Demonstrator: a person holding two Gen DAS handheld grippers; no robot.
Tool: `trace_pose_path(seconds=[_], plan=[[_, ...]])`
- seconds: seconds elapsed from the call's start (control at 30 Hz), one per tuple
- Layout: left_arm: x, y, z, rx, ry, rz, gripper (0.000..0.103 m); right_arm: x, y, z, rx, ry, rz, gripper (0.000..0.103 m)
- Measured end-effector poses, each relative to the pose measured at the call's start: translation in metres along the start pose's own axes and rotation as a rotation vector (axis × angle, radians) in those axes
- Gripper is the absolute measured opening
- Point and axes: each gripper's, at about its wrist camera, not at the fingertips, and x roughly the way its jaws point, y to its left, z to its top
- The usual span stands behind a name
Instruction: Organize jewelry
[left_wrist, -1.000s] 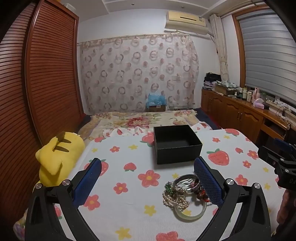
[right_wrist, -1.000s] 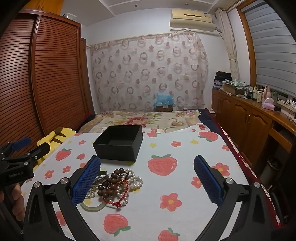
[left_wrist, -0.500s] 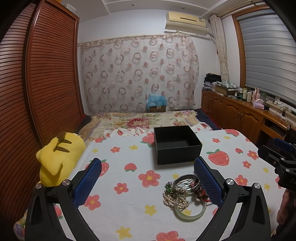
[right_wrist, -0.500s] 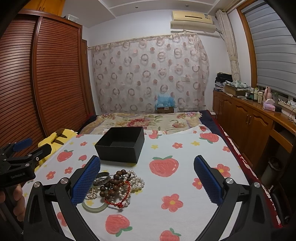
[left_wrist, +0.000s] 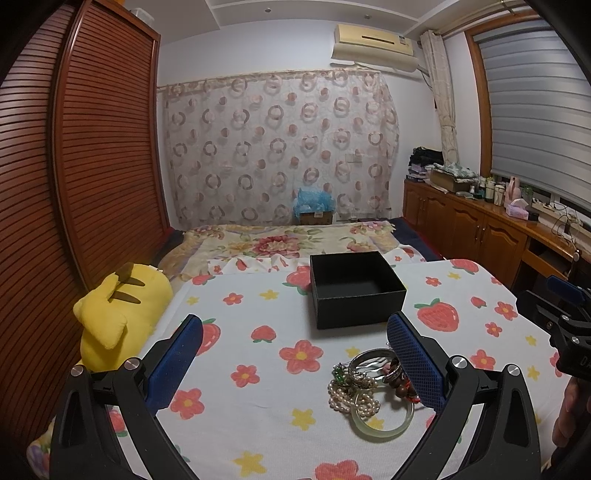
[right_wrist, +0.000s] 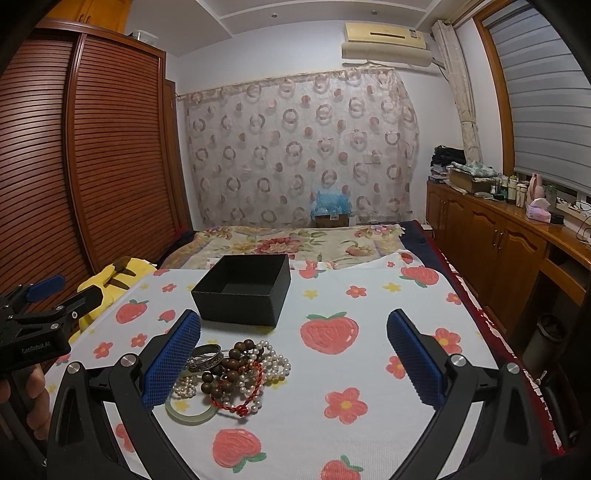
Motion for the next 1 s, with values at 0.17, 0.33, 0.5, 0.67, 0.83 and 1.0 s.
trace_pose_path(seconds=[0.17,0.33,0.5,0.67,0.83,1.0], plan=[[0.0001,0.0001,0.0000,0.000,-0.001,0.001,0.097,-0.0001,-0.0002,0.0002,0.000,-0.002,0.000,0.101],[-0.0001,0.0002,-0.0001,-0.001,-0.002,0.001,0.097,-0.0008,-0.0021,-0.0003,0.000,-0.002,0.001,0.101],[0.0000,0.0004,0.0000,-0.002,-0.003,-0.001,0.097,-0.0011,-0.0021,-0.0002,0.001,-0.004,0.002,0.101],[-0.0004,0.0003,-0.0002,-0.002,-0.004,0.000,0.097,-0.0014,-0.0022,-0.0003,0.001,-0.005,0.002,0.101],[-0.0005,0.0003,-0.0002,-0.002,-0.005,0.000,0.097,-0.0017,-0.0016,-0.0002,0.000,-0.006,0.002,0.101],[-0.0007,0.0003,-0.0002,-0.002,-0.005,0.000,0.097,-0.0021,-0.0025,-0.0001,0.000,-0.006,0.003,0.101]])
